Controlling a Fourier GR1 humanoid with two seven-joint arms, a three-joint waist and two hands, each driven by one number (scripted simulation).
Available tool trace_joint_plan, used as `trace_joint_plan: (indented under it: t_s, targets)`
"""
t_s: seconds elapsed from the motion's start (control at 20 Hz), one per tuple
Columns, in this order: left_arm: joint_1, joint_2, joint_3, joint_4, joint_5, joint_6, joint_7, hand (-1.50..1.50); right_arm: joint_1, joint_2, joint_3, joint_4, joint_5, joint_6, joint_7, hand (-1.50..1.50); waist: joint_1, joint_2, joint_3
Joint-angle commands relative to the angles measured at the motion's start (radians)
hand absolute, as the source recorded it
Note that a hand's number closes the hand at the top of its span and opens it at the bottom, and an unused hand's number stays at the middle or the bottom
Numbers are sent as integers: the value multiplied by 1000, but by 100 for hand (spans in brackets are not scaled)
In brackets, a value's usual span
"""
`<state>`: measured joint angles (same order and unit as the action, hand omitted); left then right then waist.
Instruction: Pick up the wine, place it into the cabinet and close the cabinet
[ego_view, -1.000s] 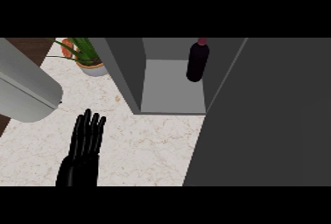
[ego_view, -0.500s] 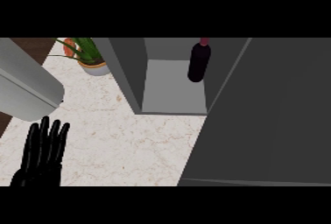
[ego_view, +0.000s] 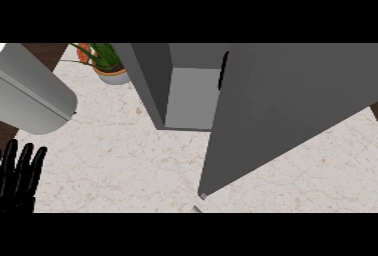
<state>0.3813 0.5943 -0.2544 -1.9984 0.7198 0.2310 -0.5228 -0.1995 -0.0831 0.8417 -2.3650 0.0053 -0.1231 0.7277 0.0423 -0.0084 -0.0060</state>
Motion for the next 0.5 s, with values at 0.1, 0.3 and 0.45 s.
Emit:
trace_joint_plan:
  t_s: [0.1, 0.3, 0.45]
  targets:
    - [48, 59, 95, -6, 78, -114, -1, -150, -272, 78, 42, 134, -37, -190, 3, 150, 23, 5, 0]
    - [42, 102, 168, 6, 123, -167, 19, -150, -404, 77, 19, 250, -97, -268, -15, 150, 27, 8, 0]
    - [33, 94, 169, -7, 121, -167, 26, -150, -587, 79, -86, 357, -189, -302, 6, 150, 24, 11, 1]
